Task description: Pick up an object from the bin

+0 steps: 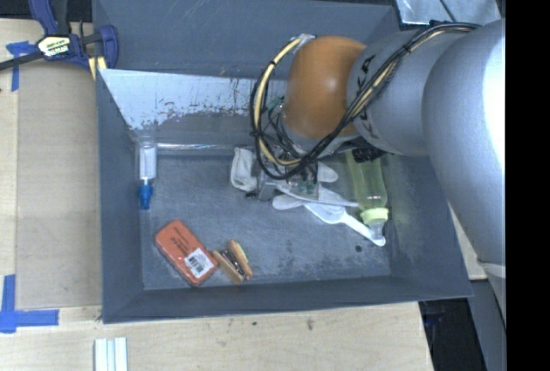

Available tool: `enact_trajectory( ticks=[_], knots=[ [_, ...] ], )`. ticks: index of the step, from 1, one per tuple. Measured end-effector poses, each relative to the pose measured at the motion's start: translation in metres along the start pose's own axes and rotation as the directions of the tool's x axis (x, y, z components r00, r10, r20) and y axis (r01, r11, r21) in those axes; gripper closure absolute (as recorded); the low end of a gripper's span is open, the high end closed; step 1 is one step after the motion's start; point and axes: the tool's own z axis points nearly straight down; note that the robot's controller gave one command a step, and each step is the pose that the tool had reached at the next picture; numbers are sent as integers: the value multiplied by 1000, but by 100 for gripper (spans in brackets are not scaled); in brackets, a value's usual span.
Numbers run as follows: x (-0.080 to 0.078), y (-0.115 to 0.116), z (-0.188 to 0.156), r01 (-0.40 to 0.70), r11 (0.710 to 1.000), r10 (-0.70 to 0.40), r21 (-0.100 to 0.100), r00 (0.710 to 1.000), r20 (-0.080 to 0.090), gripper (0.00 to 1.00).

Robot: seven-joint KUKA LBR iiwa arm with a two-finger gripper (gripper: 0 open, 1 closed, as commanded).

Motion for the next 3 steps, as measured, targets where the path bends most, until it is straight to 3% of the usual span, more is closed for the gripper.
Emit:
enact_trajectory(
  ticks=[3],
  knots=[
    [0,0,0,-1,1000,1,0,1000,0,100]
  ],
)
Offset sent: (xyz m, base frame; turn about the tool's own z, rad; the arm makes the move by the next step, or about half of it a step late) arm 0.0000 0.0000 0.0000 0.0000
